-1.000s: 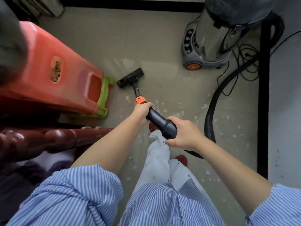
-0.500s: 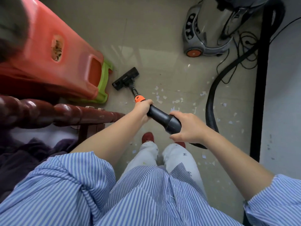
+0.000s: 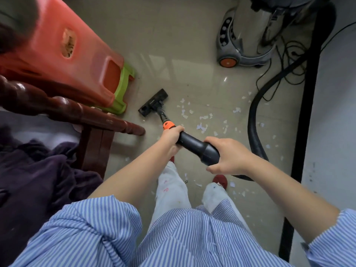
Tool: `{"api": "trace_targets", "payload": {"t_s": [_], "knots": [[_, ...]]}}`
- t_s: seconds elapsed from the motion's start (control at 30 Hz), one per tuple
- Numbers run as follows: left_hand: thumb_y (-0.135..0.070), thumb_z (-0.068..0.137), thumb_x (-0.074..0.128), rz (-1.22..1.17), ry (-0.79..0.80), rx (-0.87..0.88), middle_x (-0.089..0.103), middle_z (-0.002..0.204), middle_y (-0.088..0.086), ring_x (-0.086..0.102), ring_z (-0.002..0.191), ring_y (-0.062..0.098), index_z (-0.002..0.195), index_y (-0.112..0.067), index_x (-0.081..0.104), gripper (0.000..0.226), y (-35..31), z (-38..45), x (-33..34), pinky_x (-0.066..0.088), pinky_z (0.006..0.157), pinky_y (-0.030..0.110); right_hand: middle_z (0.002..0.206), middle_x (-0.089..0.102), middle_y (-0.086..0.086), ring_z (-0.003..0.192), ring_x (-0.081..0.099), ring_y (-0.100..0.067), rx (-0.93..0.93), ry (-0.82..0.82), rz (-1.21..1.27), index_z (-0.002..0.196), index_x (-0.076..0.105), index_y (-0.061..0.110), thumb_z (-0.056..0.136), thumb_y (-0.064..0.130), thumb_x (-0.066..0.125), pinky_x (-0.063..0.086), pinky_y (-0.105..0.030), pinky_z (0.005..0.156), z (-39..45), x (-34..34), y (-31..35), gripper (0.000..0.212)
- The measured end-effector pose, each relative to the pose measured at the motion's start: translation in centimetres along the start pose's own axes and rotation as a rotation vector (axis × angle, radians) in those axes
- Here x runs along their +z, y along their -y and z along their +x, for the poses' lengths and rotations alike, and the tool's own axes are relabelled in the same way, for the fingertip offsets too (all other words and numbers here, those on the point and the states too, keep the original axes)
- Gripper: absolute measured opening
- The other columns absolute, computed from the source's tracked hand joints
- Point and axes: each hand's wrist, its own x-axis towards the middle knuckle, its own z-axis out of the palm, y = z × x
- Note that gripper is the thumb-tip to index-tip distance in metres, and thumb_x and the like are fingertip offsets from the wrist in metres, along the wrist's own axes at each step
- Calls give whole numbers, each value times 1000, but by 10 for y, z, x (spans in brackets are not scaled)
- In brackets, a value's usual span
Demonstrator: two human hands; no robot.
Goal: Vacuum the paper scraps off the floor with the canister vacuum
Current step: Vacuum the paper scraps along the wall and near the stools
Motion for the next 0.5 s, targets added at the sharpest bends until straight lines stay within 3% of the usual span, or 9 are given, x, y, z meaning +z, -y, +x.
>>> {"api": "trace_targets", "payload": {"t_s": [0.13,0.3,0.5], "knots": [[-4,91,53,4,-18,28,47,78,8,49,65,16,95,-7,40,14,31,-11,24,46,79,33,95,60,0,83,54,-20,-35,-2,6,113,49,20,72,27,70,39,-28,65,-28,2,-32,46],[-5,91,54,-33,-21,42,47,79,7,49,66,15,106,-7,38,22,65,-26,42,45,57,27,95,61,0,84,56,-22,-72,-4,-3,112,50,19,71,27,70,42,-30,68,-59,4,-56,46],[-6,90,55,-59,-24,65,48,81,7,50,68,15,105,-7,39,22,82,-29,50,47,61,29,93,61,1,82,56,-20,-121,-39,-6,112,51,19,71,30,70,41,-28,67,-76,8,-70,46]]}}
